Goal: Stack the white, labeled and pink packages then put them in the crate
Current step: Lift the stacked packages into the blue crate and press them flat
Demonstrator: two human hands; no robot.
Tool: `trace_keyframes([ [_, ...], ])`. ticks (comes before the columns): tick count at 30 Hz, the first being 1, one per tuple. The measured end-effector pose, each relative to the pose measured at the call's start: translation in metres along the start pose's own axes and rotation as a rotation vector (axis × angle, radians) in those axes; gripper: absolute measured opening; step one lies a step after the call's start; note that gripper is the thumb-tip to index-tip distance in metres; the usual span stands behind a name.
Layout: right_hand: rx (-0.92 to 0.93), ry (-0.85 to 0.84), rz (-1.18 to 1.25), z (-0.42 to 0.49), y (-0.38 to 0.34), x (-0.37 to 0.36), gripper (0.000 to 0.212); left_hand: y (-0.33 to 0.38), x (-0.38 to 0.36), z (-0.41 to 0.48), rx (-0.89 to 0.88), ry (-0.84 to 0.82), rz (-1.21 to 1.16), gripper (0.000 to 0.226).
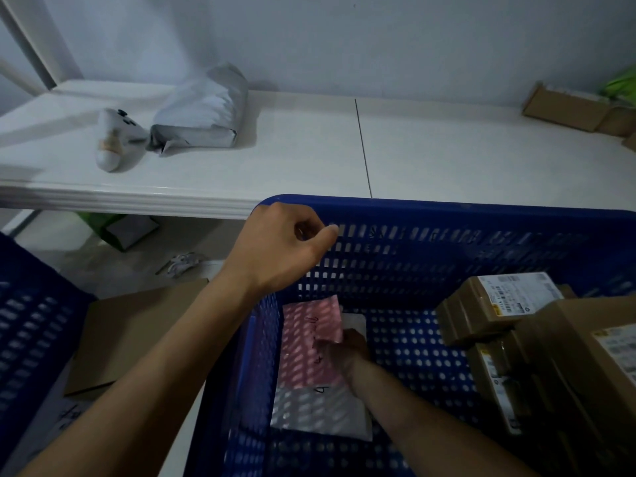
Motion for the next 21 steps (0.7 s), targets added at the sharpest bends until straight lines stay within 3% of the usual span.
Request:
trace_keyframes([
  [3, 0.032, 0.007, -0.074, 0.003, -0.003, -0.005, 0.054, 0.0, 0.0, 0.0, -0.003, 0.0, -0.003, 0.031],
  [7, 0.045, 0.159, -0.256, -0.013, -0.006, 0.01, 0.103, 0.002, 0.0, 0.001, -0.01, 0.002, 0.01, 0.032],
  [8, 0.051, 0.234, -0.284, -0.018, -0.008, 0.021, 0.104, 0.002, 0.001, 0.001, -0.01, 0.007, 0.009, 0.033],
  [10, 0.022, 0.261, -0.305, -0.023, -0.01, 0.039, 0.083, 0.001, 0.001, 0.0, -0.011, 0.018, 0.003, 0.034],
  [12, -0.067, 0.166, -0.245, -0.025, -0.01, 0.048, 0.062, 0.001, 0.001, 0.0, -0.01, 0.017, -0.002, 0.034],
  [17, -0.022, 0.048, -0.078, -0.023, -0.011, 0.037, 0.054, 0.002, 0.001, 0.0, -0.013, 0.02, -0.002, 0.035],
  [19, -0.002, 0.104, -0.076, -0.021, -0.012, 0.038, 0.045, 0.003, 0.001, 0.0, -0.005, 0.022, 0.004, 0.033],
  [21, 0.006, 0.199, -0.106, -0.019, -0.008, 0.045, 0.062, 0.003, 0.001, 0.0, -0.005, 0.016, 0.008, 0.033],
])
Point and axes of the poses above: each hand's wrist, its own z-axis towards the middle knuckle, its own x-axis out of the back of the hand, y = z × x, the point moved 4 cm from there along z, towards the middle knuckle, and after that the axes turned 3 degrees about z, right-handed, at the moved point
